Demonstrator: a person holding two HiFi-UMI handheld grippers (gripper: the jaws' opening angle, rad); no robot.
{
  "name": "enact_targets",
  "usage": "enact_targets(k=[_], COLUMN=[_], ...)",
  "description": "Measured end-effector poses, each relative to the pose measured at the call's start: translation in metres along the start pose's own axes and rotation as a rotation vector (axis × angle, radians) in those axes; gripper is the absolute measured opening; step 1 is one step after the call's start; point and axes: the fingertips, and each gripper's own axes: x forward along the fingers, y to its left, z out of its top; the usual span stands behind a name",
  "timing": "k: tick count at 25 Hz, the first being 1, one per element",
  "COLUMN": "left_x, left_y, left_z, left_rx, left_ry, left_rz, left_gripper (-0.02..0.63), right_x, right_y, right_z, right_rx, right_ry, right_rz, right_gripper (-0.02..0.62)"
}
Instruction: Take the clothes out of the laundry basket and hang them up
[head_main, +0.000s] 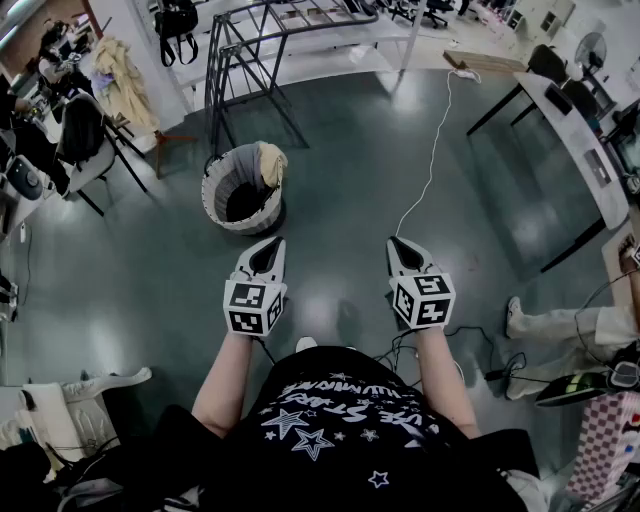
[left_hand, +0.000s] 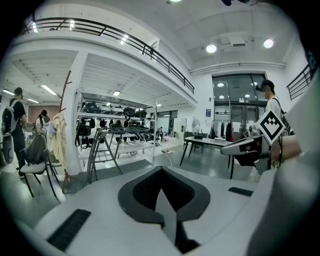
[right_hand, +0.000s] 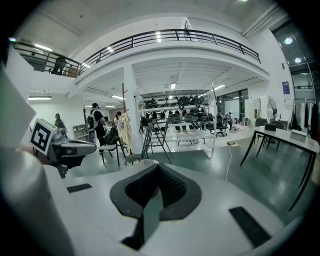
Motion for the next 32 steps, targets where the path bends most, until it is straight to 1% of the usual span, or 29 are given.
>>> enact_targets(k=[6, 13, 16, 20, 21, 22, 23, 24, 25, 26, 28, 29, 32], left_x=[-0.007, -0.012, -0.009, -0.005, -0.002, 0.001, 0.005, 0.009, 0.012, 0.016, 0.023, 0.028, 0.045], left_y=[0.027, 0.070, 0.083, 0.096, 0.097, 0.098, 0.097, 0.097, 0.096, 0.096, 0.097, 0.098, 0.109], left_z=[-0.007, -0.018, -0.026, -0.033, -0.034, -0.036, -0.038, -0.039, -0.041, -0.042, -0.043, -0.043, -0.043], left_rx=[-0.026, -0.090, -0.109, -0.101, -0.106, -0.114, -0.121, -0.125, -0.122, -0.116, -0.107, -0.111, -0.140], left_ry=[0.001, 0.005, 0.000, 0.012, 0.013, 0.015, 0.017, 0.019, 0.020, 0.021, 0.021, 0.018, 0.014], left_rz=[0.009, 0.018, 0.008, -0.001, -0.005, -0.013, -0.021, -0.026, -0.026, -0.022, -0.007, 0.004, 0.062], left_gripper=[0.017, 0.017, 0.017, 0.024, 0.050, 0.149, 0.231, 0.268, 0.291, 0.314, 0.342, 0.352, 0.364], right_x=[0.018, 0.054, 0.064, 0.076, 0.080, 0.083, 0.087, 0.092, 0.098, 0.104, 0.119, 0.129, 0.163], right_y=[0.024, 0.054, 0.060, 0.071, 0.071, 0.069, 0.067, 0.066, 0.064, 0.062, 0.056, 0.052, 0.037], right_z=[0.003, 0.000, -0.010, -0.018, -0.018, -0.018, -0.017, -0.016, -0.016, -0.016, -0.018, -0.018, -0.018], right_rx=[-0.006, -0.017, 0.006, 0.054, 0.060, 0.066, 0.072, 0.080, 0.091, 0.102, 0.116, 0.120, 0.143], right_ry=[0.010, 0.037, 0.050, 0.042, 0.038, 0.037, 0.036, 0.036, 0.037, 0.040, 0.048, 0.052, 0.071], right_rz=[0.010, 0.020, 0.015, 0.035, 0.037, 0.040, 0.046, 0.057, 0.071, 0.085, 0.105, 0.116, 0.163], right_gripper=[0.009, 0.009, 0.009, 0.010, 0.011, 0.011, 0.011, 0.029, 0.094, 0.143, 0.208, 0.238, 0.282])
